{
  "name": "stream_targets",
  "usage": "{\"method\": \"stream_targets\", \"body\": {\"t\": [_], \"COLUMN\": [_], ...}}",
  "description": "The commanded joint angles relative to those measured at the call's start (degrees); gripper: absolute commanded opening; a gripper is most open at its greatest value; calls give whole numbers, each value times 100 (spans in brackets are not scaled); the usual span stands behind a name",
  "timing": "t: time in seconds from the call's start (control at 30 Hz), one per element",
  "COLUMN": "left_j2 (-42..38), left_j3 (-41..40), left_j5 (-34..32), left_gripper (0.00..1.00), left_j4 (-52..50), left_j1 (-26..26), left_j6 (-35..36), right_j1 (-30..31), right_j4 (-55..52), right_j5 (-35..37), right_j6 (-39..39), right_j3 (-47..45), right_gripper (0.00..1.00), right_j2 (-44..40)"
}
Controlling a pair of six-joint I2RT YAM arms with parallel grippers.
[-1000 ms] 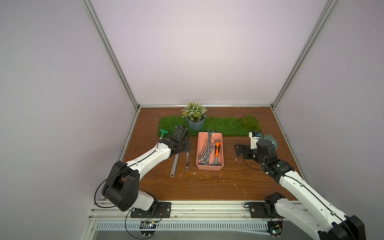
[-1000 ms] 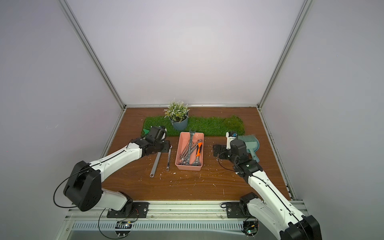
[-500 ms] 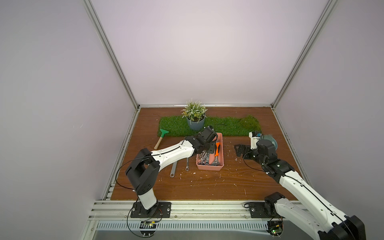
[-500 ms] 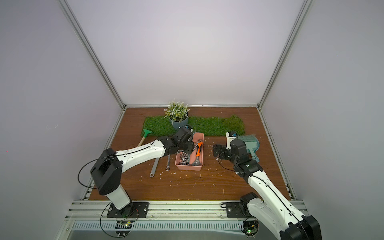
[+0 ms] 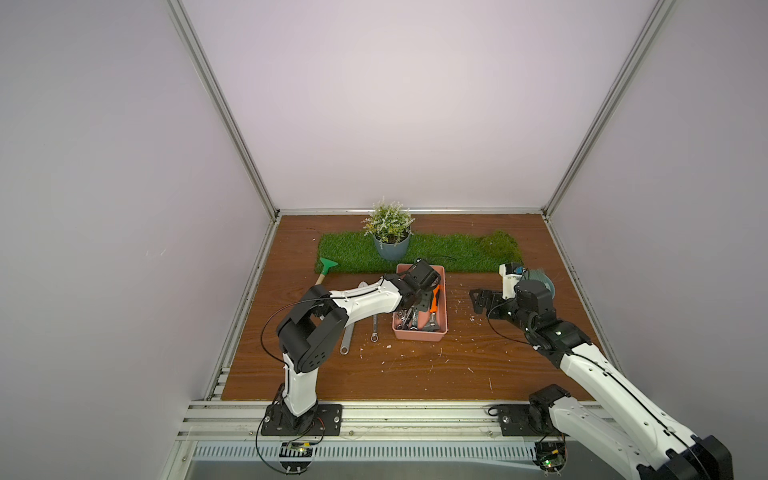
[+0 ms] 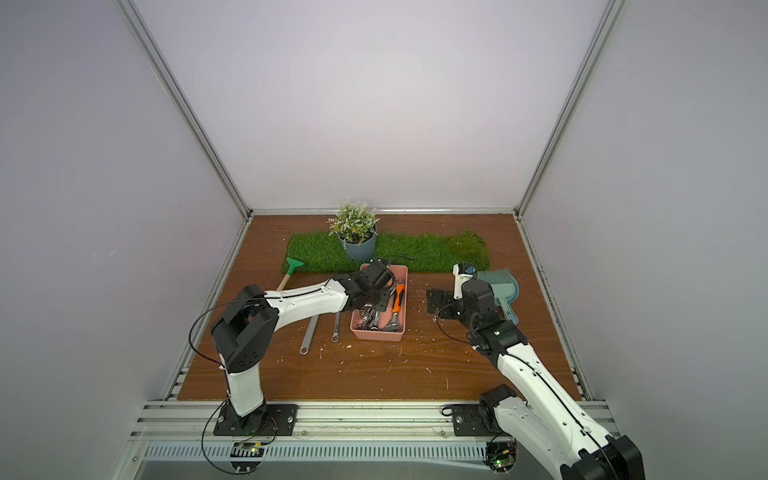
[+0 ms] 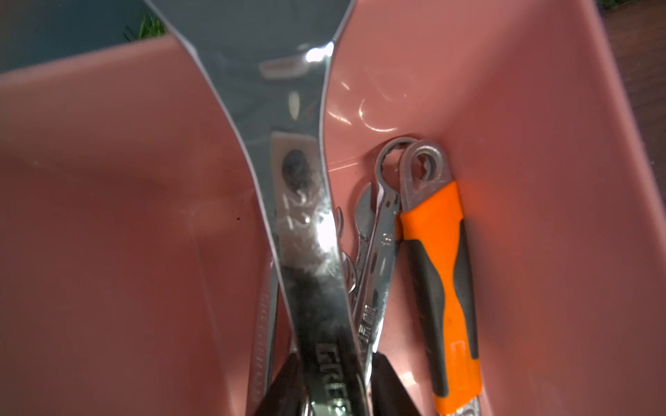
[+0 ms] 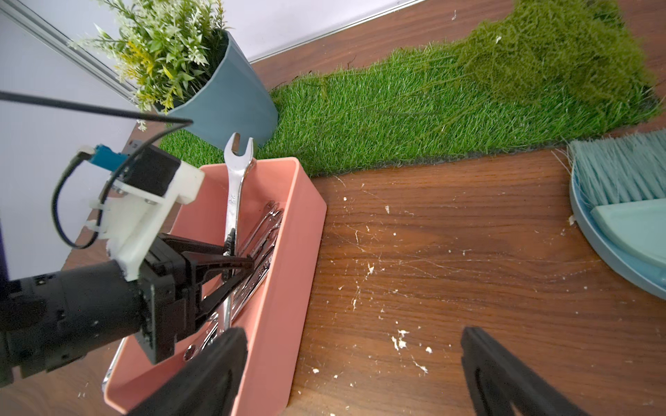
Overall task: Take out the wrench from the storage box
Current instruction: Pick up the wrench from the storage box.
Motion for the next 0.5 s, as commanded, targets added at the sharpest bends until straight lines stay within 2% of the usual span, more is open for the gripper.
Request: {"method": "stream_targets", "body": {"t": [0.0, 0.2, 0.33, 0.47], "left_j2": [43, -126, -359, -603], "left_j3": [112, 146, 260, 270], "left_j5": [-8, 175, 105, 150], "left_gripper": [25, 5, 1, 0], "left_j4": [-23, -22, -75, -76], "left_j1": [-65, -117, -180, -185], "left_j6": [-48, -187, -232, -286], "right_j1": [-30, -44, -53, -48], "right_j4": [47, 37, 87, 87], "right_j5": [35, 53, 13, 8], "right_j6": [-105, -118, -80, -79], "right_j3": [52, 29, 14, 19], "right_gripper": [99, 99, 99, 99], "right_j2": [-104, -156, -135, -140]}}
